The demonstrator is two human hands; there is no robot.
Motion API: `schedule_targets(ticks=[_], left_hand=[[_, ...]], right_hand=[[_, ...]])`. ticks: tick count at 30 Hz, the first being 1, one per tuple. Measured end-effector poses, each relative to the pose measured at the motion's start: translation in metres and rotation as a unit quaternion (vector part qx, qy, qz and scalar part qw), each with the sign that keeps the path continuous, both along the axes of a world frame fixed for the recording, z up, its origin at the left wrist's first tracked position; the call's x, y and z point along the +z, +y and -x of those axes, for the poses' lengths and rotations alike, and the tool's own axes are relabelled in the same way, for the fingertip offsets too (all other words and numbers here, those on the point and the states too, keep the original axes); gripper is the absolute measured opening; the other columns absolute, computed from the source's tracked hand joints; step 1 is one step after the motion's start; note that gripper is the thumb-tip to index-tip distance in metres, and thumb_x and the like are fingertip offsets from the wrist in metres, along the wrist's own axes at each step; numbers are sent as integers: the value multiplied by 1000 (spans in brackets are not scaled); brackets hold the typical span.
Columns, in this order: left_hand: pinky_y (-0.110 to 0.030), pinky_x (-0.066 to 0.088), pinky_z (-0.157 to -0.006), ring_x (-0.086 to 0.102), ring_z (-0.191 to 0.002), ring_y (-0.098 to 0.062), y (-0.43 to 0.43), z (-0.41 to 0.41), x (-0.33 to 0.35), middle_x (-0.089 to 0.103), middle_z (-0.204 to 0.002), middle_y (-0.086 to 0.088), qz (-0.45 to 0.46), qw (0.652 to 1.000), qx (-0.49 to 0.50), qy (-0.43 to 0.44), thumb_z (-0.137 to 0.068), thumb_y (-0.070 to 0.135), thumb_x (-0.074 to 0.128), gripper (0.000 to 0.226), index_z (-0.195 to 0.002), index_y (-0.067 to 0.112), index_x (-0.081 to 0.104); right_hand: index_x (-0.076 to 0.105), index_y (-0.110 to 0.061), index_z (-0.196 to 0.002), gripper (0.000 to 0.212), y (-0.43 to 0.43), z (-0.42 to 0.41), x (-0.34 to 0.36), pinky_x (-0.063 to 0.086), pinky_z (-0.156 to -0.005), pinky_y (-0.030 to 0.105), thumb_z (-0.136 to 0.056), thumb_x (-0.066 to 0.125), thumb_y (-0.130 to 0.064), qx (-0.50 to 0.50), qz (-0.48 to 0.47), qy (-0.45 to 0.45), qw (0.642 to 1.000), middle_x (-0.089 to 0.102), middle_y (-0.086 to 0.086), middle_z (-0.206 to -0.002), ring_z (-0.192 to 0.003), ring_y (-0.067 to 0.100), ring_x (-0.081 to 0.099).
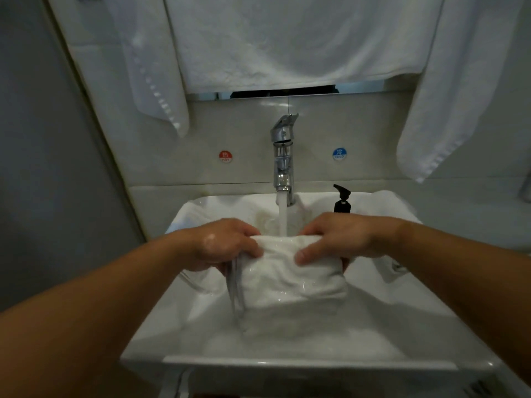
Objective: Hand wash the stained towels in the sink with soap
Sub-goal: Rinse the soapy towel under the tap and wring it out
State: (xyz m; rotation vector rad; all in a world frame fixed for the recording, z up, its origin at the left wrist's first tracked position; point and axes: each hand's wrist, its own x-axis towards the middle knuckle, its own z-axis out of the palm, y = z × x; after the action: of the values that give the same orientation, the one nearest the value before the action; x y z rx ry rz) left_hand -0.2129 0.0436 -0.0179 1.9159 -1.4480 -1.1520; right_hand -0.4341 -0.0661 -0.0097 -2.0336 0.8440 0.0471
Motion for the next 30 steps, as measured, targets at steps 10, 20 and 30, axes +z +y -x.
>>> schedule_targets(ticks=[10, 20, 30], left_hand=[[-27, 48, -82, 59, -97, -16, -7, 3, -55, 66, -111, 4, 153, 905, -117, -380, -83, 37, 80, 32, -109, 27, 64], [-35, 50, -90, 59, -101, -18, -10, 17, -82, 60, -120, 1, 21, 956, -128, -263, -80, 77, 61, 71, -122, 22, 46], [-30, 44, -99, 51, -115, -14, -11, 22, -108, 47, -131, 2, 23, 928, -186, -322, -81, 85, 35, 82, -140, 29, 51]], right_hand=[[44, -29, -102, 28, 6, -9, -66, 54, -81, 39, -91, 69, -32, 75, 436, 90, 892, 64, -2, -106, -89, 20, 61], [32, -31, -143, 103, 2, -6, -86, 48, -98, 32, -62, 75, -80, 117, 259, 135, 949, 51, -6, -132, -112, 17, 53], [20, -26, -149, 84, 7, -13, -114, 52, -90, 41, -88, 73, -50, 141, 377, 151, 903, 51, 8, -123, -103, 25, 55]])
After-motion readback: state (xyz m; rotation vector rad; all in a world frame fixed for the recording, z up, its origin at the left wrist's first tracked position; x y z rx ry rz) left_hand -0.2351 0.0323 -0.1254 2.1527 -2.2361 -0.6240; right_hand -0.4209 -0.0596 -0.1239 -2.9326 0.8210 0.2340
